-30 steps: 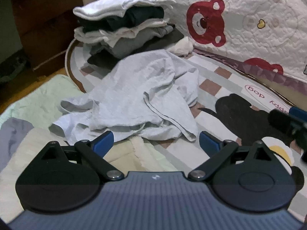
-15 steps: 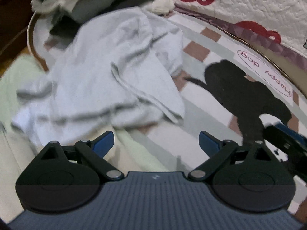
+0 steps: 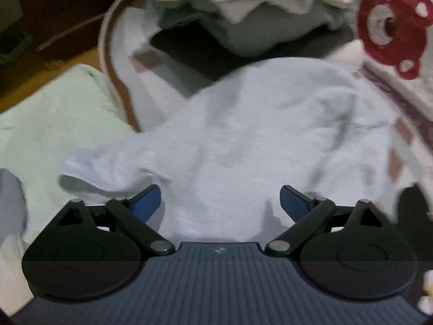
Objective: Fold clothes
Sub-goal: 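Lower both grippers onto the grey T-shirt and pinch its fabric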
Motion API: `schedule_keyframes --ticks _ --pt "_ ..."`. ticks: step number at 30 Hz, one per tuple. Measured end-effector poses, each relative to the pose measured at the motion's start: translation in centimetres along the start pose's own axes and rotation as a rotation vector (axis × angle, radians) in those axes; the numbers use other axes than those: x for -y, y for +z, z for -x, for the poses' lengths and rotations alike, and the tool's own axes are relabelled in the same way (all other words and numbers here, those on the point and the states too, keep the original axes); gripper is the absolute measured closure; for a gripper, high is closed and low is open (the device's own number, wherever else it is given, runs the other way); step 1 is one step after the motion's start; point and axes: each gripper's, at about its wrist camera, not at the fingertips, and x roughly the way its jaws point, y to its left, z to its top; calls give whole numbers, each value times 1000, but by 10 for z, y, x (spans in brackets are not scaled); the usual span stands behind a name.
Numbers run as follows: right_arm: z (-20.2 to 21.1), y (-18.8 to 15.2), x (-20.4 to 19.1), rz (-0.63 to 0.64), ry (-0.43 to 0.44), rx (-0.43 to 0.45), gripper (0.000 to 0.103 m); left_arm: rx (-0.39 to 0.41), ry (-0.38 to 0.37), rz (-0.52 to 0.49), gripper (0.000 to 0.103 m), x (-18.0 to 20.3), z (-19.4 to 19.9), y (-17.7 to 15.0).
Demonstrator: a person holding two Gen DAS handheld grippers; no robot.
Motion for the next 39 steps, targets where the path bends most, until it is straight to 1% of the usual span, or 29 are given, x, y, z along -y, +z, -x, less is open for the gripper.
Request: schedule_keyframes --ticks 1,2,4,7,10,12,14,17,18,19,20,22,24,26,28,29,30,31,32,33,34,35,36,37,38,39 --pt "-8 3 4 -1 -6 -2 62 6 -18 -4 37 2 1 1" --pt "-16 6 8 -5 -11 -2 61 11 -37 -7 46 3 2 1" --pt "-29 7 22 -37 -4 4 61 22 -73 -14 46 7 5 2" --pt "-47 -4 45 -149 45 8 61 39 -128 -25 46 12 9 4" --pt "-66 -13 60 -250 61 10 58 56 -183 -36 46 16 12 5" --pt "-76 -10 67 -283 65 33 58 67 -220 -43 43 20 15 6" --pt "-87 -1 76 -331 74 48 51 56 -241 -58 42 25 12 6" --pt "-103 11 88 -398 85 68 45 30 -265 -84 36 33 4 5" --pt "-109 14 90 -405 82 70 43 22 -274 -93 35 36 1 5" --pt "-115 17 91 -410 78 71 36 13 -282 -101 34 39 -1 4" --pt "-120 19 90 -409 70 67 33 4 -290 -110 32 42 -4 4" --pt "-132 21 91 -411 60 65 32 -13 -306 -128 29 48 -9 3" --pt "-144 22 91 -422 53 66 29 -30 -322 -145 23 53 -14 3" --pt "-156 23 89 -420 15 81 28 -30 -305 -180 22 59 -17 1" --pt "-160 25 79 -365 -50 135 28 -33 -269 -211 22 64 -21 0" --pt "-164 25 72 -331 -78 149 28 -37 -252 -219 22 65 -23 0" --pt "-167 24 67 -303 -79 157 27 -40 -245 -220 22 65 -26 0" --pt "-170 23 64 -280 -59 155 34 -43 -240 -224 24 65 -29 0" --pt "-173 22 61 -258 -39 154 70 -46 -236 -229 39 64 -32 1" --pt "-175 21 59 -246 -14 150 85 -52 -233 -231 54 62 -34 1" --pt "-173 20 59 -263 18 149 86 -62 -229 -229 57 60 -35 3" --pt "-167 19 60 -289 38 170 87 -62 -232 -220 62 58 -34 4" --pt "-159 19 61 -310 60 189 88 -54 -241 -205 74 55 -32 6" --pt "-149 19 61 -327 77 211 88 -42 -252 -192 80 52 -29 8" --pt "-136 19 60 -330 81 232 88 -27 -266 -180 89 49 -25 10" --pt "-124 20 56 -316 75 252 89 -10 -281 -170 91 47 -20 11"
